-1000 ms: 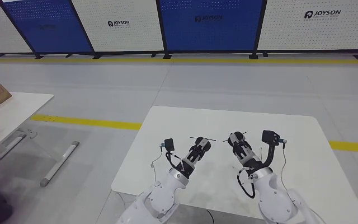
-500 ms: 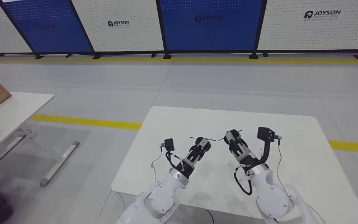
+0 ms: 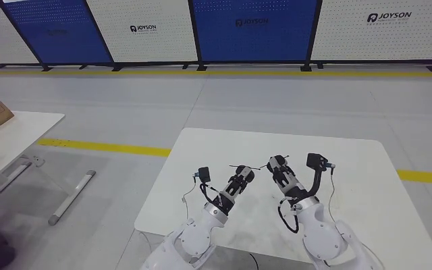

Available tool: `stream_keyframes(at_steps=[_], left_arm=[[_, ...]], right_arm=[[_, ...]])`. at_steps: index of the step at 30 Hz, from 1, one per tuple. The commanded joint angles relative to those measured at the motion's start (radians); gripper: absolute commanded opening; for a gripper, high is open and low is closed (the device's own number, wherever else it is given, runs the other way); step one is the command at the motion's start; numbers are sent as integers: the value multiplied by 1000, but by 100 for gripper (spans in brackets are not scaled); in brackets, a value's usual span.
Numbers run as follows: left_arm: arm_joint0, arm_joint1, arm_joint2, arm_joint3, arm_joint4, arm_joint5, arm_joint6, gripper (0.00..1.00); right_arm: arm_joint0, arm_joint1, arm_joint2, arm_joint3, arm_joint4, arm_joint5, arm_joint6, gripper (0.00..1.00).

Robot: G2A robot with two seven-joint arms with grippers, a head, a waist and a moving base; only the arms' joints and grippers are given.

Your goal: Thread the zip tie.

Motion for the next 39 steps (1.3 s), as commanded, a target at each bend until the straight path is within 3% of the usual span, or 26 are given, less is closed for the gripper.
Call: stream_keyframes(at_steps=[1,18,39], left_arm=[[0,0,0,0,0,0,0,0],[0,0,0,0,0,0,0,0],[0,0,0,0,0,0,0,0]], right_arm=[[1,-3,0,2,-6,7,5,0],[-52,-9,51,-52,-25,9,45,0],[-43,-31,47,-30,-58,22,76,0]])
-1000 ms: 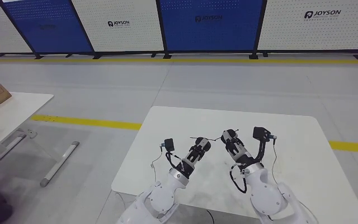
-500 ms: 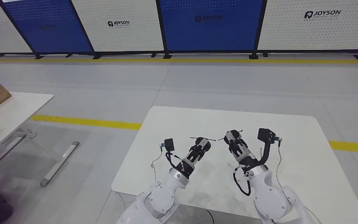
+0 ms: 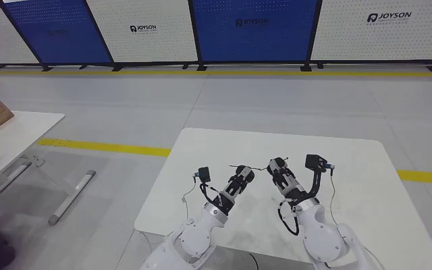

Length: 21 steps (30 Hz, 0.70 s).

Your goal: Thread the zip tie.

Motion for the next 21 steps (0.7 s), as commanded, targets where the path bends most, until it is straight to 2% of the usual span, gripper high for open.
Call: stream_keyframes(at_steps=[1,11,21], left_arm=[[0,0,0,0,0,0,0,0],[0,0,0,0,0,0,0,0],[0,0,0,0,0,0,0,0]], right_arm=[[-1,-2,2,0,0,-2,-2,0],[-22,-7,17,-22,-20,-14,-7,0],[-13,-17,13,-8,-42,-10,-4,0]])
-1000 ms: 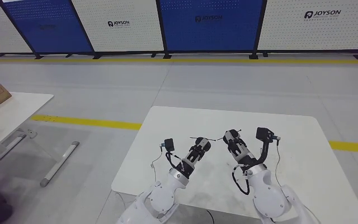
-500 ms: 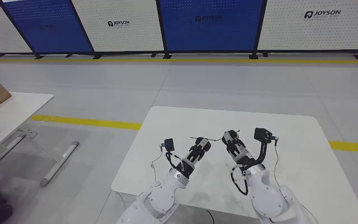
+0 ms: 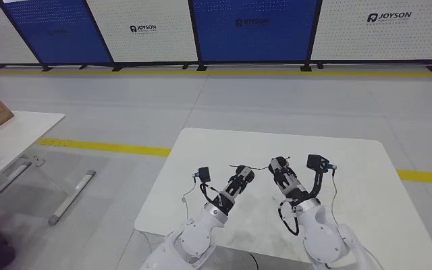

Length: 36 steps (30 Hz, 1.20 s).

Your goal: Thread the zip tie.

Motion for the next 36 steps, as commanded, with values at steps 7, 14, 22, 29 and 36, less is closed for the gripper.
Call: stream_keyframes(at_steps=[7,14,22,29,36], left_arm=[[0,0,0,0,0,0,0,0],[0,0,0,0,0,0,0,0],[0,0,0,0,0,0,0,0],[0,0,0,0,0,0,0,0],[0,0,0,0,0,0,0,0]], right_arm=[[-3,-6,1,-5,-11,-2,10,0],[-4,-11,3,1,-18,-1,17,0],[-4,-17,7,8,-24,-3,20,0],[5,-24,1,20,-34,-3,25,0],[13,-32,-8,33,-26,-7,36,0]])
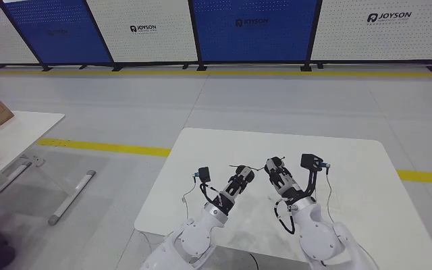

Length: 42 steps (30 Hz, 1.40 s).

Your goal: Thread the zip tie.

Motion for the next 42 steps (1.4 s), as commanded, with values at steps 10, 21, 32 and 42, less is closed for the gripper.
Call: stream_keyframes(at_steps=[10,21,32,42], left_arm=[[0,0,0,0,0,0,0,0],[0,0,0,0,0,0,0,0],[0,0,0,0,0,0,0,0],[0,0,0,0,0,0,0,0]], right_arm=[[-9,-10,12,-1,82,-38,12,0],[-40,-11,41,-11,32,-41,-49,0],[-51,-15,45,-22,13,-41,-35,0],[-33,-21,45,-7,5,-27,-5,0]])
